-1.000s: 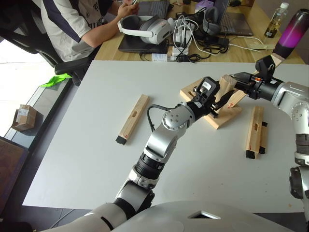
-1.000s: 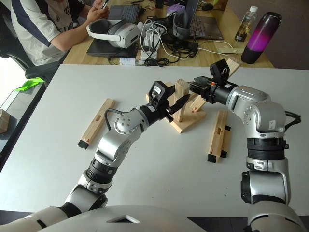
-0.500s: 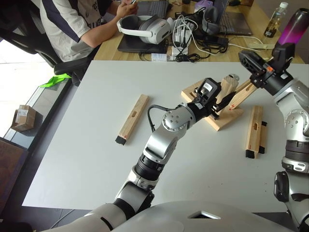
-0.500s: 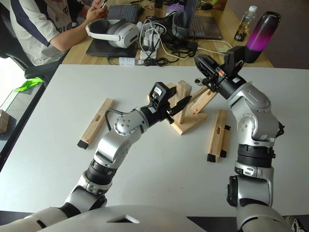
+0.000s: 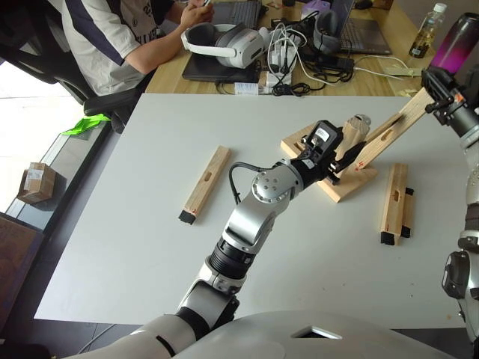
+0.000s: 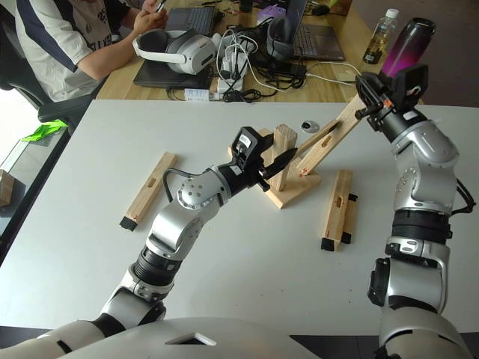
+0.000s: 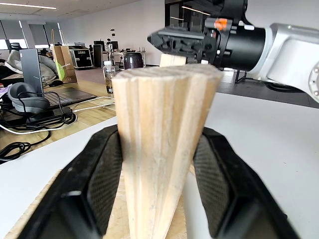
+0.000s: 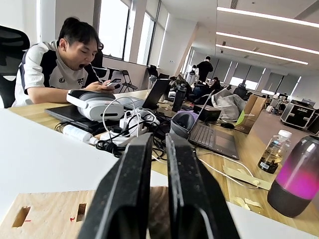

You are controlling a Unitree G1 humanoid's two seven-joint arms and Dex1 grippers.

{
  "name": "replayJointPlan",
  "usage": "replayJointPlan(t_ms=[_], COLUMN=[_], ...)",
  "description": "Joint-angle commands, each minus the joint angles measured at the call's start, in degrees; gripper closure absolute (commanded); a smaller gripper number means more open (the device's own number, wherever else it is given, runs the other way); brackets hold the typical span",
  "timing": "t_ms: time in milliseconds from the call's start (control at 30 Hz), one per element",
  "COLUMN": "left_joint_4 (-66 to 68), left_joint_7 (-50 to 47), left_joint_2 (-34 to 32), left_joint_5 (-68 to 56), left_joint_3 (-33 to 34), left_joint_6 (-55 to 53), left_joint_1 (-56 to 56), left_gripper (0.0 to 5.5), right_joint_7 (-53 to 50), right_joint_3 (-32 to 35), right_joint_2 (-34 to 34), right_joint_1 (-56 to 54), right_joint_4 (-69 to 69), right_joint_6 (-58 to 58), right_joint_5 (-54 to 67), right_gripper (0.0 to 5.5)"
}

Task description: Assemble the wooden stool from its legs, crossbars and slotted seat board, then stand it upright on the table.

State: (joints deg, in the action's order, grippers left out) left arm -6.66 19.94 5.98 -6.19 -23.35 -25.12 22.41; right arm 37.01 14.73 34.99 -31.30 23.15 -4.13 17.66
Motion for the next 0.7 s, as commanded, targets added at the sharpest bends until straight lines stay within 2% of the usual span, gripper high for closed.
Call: replayJointPlan(t_ms=[33,233,700], left_joint_4=[2.12,1.99,2.86], left_joint_7=[-0.53,-0.5,-0.49], left_joint_2=[-0.52,-0.65,-0.43], left_joint_5=[0.03,-0.05,-0.05], left_joint_3=[0.4,0.48,0.71], left_joint_6=[-2.61,-2.88,-2.65], left_joint_1=[-2.04,-2.06,-1.88], left_gripper=[3.47,3.47,3.47], right_joint_7=[0.33,-0.32,6.82], right_joint_3=[0.43,3.02,8.29], right_joint_2=[1.31,1.09,2.78], right_joint_1=[1.38,0.84,1.64], right_joint_4=[3.28,4.59,4.96], right_joint_6=[1.25,0.7,-14.51], right_joint_5=[-1.33,1.84,12.9], right_gripper=[5.0,5.0,2.61])
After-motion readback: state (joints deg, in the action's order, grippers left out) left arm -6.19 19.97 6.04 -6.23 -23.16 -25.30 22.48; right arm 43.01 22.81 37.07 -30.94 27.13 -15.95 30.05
